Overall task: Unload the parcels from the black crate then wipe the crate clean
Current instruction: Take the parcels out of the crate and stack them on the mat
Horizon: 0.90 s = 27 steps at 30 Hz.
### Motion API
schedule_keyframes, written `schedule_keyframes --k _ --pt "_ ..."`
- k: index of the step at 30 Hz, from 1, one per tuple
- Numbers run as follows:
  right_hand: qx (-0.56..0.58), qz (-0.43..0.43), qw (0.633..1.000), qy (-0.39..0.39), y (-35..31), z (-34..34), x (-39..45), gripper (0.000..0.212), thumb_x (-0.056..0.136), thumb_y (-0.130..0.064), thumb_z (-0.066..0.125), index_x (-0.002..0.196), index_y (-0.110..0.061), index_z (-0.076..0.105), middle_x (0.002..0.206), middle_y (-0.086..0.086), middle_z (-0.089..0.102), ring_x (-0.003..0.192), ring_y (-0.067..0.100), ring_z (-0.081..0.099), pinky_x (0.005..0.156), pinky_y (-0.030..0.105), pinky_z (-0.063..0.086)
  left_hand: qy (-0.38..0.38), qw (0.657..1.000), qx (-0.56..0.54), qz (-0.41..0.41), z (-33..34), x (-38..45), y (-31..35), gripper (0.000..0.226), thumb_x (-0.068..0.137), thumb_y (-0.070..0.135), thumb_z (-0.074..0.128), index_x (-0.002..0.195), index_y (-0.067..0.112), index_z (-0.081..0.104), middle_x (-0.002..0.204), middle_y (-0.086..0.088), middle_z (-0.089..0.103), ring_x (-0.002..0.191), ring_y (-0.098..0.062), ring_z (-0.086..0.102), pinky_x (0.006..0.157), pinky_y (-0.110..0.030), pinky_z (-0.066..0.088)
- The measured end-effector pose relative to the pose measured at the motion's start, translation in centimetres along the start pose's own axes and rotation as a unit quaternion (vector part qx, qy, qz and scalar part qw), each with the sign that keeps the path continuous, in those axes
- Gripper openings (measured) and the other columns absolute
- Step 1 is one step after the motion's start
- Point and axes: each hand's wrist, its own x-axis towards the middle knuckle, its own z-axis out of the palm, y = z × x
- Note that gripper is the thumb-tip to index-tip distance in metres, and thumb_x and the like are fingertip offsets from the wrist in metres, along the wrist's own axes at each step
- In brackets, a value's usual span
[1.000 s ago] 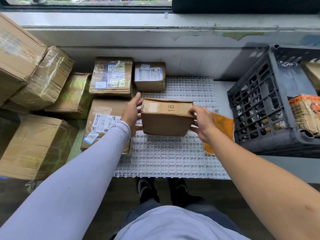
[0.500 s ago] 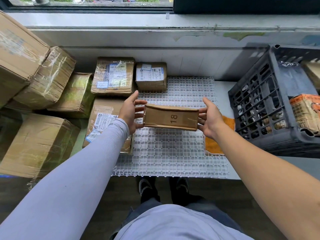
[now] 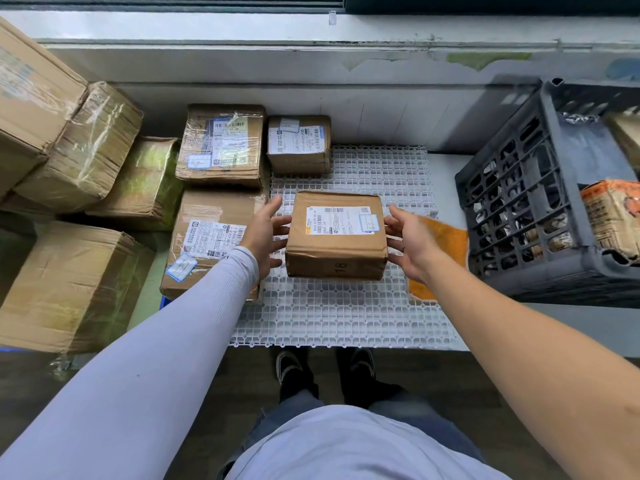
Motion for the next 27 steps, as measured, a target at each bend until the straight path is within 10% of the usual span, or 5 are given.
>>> schedule_keyframes --k 5,18,20,27 --pt "0.001 0.016 1.000 -0.007 0.9 0.0 -0.4 0.045 0.103 -0.052 0.050 0.115 -0.013 0.068 0.119 0.002 0.072 0.106 0.023 0.066 0.098 0.045 0.051 -0.007 0.999 -0.015 -0.030 -0.2 0.3 -1.0 0.062 0.094 0.074 0.047 0.104 0.018 0.074 0.108 -0.001 0.070 0.120 -0.026 0.058 0.111 -0.054 0.038" --pt "0.037 0.021 0.999 -0.026 1.1 1.4 -0.6 0.038 0.104 -0.048 0.051 0.112 -0.016 0.069 0.125 -0.001 0.069 0.115 0.023 0.063 0.093 0.041 0.052 -0.005 1.000 -0.024 0.015 0.8 0.8 -2.0 0.045 0.100 0.057 0.053 0.122 0.022 0.071 0.105 0.006 0.077 0.096 -0.014 0.072 0.080 -0.034 0.056" --pt "0.017 0.007 0.999 -0.032 0.8 2.2 -0.4 0.030 0.103 -0.045 0.052 0.108 -0.023 0.072 0.118 -0.011 0.069 0.114 0.018 0.060 0.094 0.042 0.045 0.020 0.997 0.034 0.071 1.0 1.9 -2.2 0.057 0.093 0.053 0.063 0.140 0.020 0.063 0.131 0.004 0.070 0.122 -0.017 0.066 0.102 -0.041 0.052" --pt "0.017 -0.007 0.999 -0.039 0.4 4.9 0.5 0.029 0.107 -0.039 0.048 0.116 -0.027 0.072 0.081 -0.027 0.074 0.088 0.002 0.065 0.082 0.028 0.050 0.040 0.843 0.488 0.222 3.1 2.0 -3.1 0.089 0.090 0.049 0.071 0.164 0.026 0.025 0.173 -0.009 0.004 0.159 -0.031 0.001 0.129 -0.046 0.009"
